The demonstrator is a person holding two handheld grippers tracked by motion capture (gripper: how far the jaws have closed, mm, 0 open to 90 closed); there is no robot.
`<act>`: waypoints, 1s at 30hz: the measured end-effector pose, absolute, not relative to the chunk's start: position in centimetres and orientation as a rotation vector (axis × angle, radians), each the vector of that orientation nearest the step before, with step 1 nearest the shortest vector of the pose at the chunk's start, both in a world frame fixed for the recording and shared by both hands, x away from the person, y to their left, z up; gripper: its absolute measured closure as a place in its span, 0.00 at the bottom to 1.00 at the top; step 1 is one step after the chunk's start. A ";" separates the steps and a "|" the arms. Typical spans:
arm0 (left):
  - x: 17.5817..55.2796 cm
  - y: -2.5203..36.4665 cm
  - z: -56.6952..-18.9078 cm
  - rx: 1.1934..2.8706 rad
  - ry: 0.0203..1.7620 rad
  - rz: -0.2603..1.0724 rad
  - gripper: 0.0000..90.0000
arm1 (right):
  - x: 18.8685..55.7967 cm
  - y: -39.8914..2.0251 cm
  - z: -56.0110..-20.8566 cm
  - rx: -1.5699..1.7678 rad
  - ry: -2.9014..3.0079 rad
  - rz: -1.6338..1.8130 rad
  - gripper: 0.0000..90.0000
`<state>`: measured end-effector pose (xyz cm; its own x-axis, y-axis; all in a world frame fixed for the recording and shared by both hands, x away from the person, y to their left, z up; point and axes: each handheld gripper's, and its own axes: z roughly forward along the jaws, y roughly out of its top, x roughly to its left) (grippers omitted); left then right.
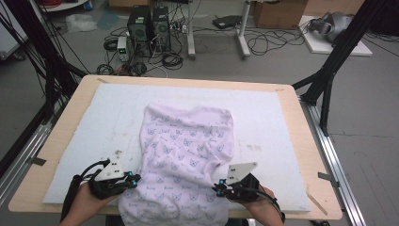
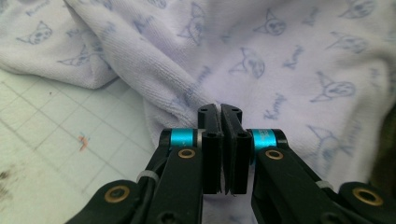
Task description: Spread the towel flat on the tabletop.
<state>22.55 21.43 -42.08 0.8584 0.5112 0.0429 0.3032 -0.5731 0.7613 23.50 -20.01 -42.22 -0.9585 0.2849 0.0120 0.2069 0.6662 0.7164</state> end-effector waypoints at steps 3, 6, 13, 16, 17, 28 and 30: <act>21.0 21.8 -41.2 2.188 0.558 0.311 0.95 | 21.4 -21.1 -41.0 0.402 2.768 1.207 0.96; 20.3 21.8 -40.5 2.153 0.539 0.296 0.82 | 20.0 -21.9 -39.6 0.390 2.755 1.244 0.89; 23.2 22.2 -40.8 2.125 0.598 0.364 0.78 | 22.1 -21.8 -38.3 0.414 2.652 1.242 0.80; 24.7 21.7 -41.7 2.153 0.617 0.360 0.84 | 24.0 -21.5 -39.3 0.446 2.645 1.213 0.79; 25.2 21.4 -42.1 2.167 0.621 0.346 0.84 | 24.8 -21.4 -39.8 0.471 2.654 1.208 0.78; 26.7 18.2 -44.1 2.230 0.589 0.249 0.84 | 27.5 -19.7 -43.8 0.535 2.752 1.125 0.83; 26.4 18.4 -43.9 2.233 0.587 0.255 0.91 | 27.3 -19.9 -43.8 0.528 2.768 1.136 0.91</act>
